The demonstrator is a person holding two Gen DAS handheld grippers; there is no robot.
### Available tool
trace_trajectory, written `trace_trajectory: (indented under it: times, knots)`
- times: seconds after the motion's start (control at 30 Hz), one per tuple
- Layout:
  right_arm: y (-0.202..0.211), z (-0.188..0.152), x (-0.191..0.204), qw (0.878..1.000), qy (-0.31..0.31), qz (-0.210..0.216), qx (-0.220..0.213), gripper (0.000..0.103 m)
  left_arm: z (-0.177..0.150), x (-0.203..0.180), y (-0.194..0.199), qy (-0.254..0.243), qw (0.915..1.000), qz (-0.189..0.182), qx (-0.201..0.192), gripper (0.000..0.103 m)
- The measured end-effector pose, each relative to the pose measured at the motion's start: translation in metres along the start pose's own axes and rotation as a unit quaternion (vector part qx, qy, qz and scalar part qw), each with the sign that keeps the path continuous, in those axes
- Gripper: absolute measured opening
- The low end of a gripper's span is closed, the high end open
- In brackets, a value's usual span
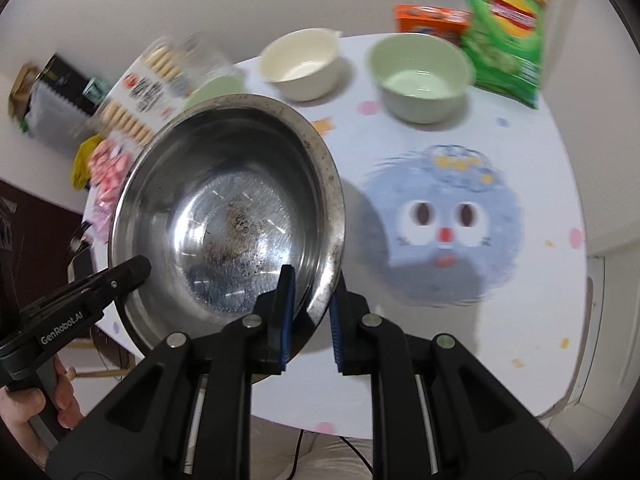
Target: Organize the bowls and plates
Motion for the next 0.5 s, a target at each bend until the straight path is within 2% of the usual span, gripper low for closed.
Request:
trace_trajectory:
  times: [0.13,0.27,0.5]
  knots:
    - [-0.015,-0.007,0.038,0.999,0.028,0.010,0.012,0.019,-0.008,0.034,0.011,0.011,0.9998,0.013,-0.003,0.014]
    - [-0.029,-0.018,0.059,0.998,0.044,0.016,0.031,0.020,-0.019,0.061,0.007,0.027,0.9994,0.020,0.007,0.014]
    - [-0.057,-0.035,0.075,0.996,0.058,0.007,0.070,0.020,-0.039,0.085,-0.014,0.045,0.9977,0.032,0.039,0.015]
Point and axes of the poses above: each gripper's, at about its wrist camera, not at the fingertips, and y roughly against the way its jaws point, x to its left, z to its top, the point moved 4 cm from there along -y, roughly the way its jaws point, and after that the axes turned 7 degrees about z, right-handed, at the moved point
